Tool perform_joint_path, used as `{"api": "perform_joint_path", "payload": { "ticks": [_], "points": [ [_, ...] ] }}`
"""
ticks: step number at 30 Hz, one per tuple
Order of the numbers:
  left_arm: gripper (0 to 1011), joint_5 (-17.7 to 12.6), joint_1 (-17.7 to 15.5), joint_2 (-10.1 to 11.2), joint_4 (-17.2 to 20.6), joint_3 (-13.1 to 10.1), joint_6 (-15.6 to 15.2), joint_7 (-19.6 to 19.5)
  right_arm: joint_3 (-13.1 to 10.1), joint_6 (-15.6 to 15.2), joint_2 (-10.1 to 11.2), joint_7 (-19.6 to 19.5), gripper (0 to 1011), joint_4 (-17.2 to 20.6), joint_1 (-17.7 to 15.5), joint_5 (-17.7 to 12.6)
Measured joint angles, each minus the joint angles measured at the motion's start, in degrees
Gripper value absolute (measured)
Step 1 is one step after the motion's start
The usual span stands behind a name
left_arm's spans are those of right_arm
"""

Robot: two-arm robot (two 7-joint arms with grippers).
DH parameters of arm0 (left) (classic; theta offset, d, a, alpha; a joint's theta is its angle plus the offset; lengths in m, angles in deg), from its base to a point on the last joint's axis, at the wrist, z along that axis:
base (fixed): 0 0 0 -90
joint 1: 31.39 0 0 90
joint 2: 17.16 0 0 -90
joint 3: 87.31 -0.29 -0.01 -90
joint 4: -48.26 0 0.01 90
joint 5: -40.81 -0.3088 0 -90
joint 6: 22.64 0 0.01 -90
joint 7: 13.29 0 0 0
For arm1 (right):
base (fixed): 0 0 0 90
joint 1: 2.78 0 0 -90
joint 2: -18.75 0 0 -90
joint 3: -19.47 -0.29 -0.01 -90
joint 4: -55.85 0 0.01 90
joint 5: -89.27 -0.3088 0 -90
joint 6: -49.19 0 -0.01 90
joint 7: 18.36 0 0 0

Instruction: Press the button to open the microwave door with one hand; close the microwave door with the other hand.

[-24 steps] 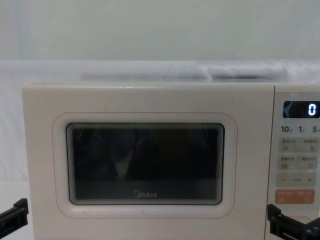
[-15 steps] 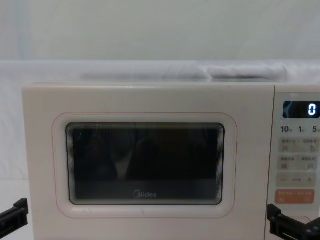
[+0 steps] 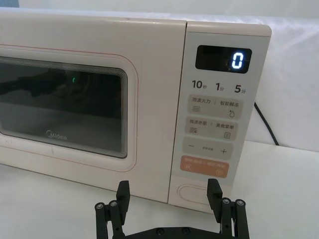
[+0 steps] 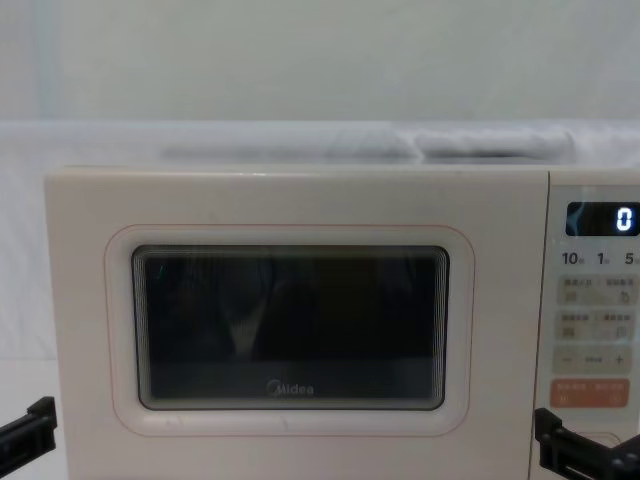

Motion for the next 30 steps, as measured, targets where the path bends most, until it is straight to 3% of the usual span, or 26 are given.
{"api": "perform_joint_path", "payload": {
  "ticks": [21,30],
  "points": [
    [1001,0.0,0.0,0.0,0.0,0.0,0.0,0.0,0.0,0.0,0.0,0.0,1002,0.0,0.0,0.0],
    [1001,0.0,0.0,0.0,0.0,0.0,0.0,0.0,0.0,0.0,0.0,0.0,829,0.0,0.0,0.0]
  ]
}}
